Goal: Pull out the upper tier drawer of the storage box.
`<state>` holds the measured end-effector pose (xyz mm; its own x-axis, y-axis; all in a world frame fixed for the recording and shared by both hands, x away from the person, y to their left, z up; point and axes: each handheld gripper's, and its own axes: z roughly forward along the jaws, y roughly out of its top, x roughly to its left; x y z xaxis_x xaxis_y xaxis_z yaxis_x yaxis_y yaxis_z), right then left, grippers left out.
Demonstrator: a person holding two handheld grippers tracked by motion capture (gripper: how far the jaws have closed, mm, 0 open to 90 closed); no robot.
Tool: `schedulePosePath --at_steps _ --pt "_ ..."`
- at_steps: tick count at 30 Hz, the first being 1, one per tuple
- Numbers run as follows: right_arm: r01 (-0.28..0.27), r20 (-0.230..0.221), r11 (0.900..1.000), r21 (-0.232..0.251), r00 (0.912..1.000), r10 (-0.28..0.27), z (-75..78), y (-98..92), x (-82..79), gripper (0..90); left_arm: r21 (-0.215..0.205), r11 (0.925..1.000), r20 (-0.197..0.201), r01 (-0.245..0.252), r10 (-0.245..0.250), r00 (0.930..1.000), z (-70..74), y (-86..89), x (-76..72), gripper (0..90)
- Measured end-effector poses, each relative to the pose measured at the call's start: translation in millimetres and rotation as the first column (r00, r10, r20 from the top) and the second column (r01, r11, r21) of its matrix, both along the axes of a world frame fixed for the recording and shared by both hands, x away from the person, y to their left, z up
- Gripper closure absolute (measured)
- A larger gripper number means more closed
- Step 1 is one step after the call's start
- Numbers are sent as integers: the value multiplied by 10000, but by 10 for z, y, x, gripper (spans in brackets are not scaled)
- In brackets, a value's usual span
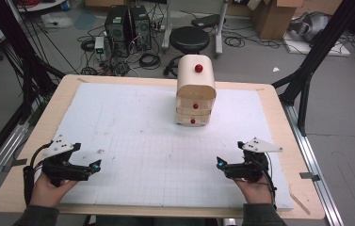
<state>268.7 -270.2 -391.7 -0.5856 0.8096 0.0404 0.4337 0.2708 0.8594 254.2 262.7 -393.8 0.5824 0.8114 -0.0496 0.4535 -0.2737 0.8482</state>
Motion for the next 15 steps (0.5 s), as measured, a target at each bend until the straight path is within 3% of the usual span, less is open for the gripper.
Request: schedulePosePath --at_steps 4,9,13,15 --pt "89 23 9995 -294 10000 -88 53 94 31 2 -45 10000 -37 -52 52 10000 -9 17 -8 17" --pt "100 394 9993 -369 9992 -86 92 197 65 2 -55 9999 -14 -103 103 9999 -11 37 -18 17" --pt "296 620 9995 130 9976 -303 122 307 111 2 -80 9999 -37 -124 123 9999 -21 43 -9 17" --pt "291 680 9995 120 9972 -298 142 358 130 2 -71 9999 -52 -107 107 9999 -21 42 -8 17"
